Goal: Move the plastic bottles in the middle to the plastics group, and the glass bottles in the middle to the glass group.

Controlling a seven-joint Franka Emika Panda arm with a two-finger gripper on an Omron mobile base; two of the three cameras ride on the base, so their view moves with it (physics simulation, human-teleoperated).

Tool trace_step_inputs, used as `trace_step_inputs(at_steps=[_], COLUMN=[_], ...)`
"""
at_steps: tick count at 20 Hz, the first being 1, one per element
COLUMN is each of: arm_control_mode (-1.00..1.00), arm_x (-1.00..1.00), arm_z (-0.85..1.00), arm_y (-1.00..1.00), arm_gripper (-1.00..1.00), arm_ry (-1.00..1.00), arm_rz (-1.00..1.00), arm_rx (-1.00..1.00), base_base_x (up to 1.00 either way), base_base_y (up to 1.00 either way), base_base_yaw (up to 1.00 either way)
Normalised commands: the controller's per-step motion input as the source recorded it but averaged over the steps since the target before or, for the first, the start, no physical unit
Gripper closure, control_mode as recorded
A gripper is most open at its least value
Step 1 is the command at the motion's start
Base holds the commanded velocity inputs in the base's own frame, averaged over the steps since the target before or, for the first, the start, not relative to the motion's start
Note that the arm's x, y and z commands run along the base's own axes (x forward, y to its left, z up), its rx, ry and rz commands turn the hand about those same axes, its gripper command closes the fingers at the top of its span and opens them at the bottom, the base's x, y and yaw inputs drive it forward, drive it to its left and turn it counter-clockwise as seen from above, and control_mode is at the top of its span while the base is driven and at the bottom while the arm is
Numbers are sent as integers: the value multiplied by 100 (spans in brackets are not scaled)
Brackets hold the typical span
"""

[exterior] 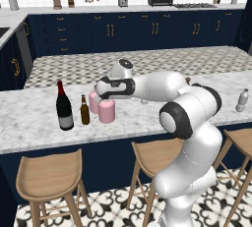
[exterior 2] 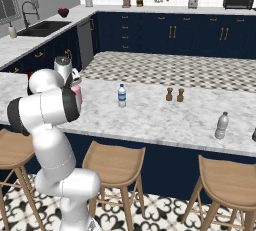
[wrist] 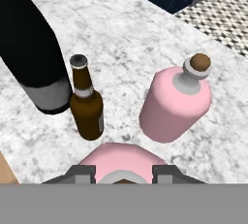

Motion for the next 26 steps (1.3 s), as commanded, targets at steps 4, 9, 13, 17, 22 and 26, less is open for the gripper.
trace_step_inputs(at_steps=[4, 9, 13, 17, 22, 26], arm_control_mode=[-100, -100, -100, -100, -100, -100], arm_x=[0, 0, 0, 24, 45, 3], arm_z=[-17, -43, -9, 16, 13, 0], arm_y=[9, 3, 0, 0, 4, 3], arm_gripper=[100, 100, 100, 100, 100, 100], arm_ry=[0, 0, -1, -8, -9, -3], arm_rz=[0, 0, 0, 0, 0, 0], arm_rx=[0, 0, 0, 0, 0, 0], base_base_x=[0, 0, 0, 0, 0, 0], base_base_y=[0, 0, 0, 0, 0, 0], base_base_yaw=[0, 0, 0, 0, 0, 0])
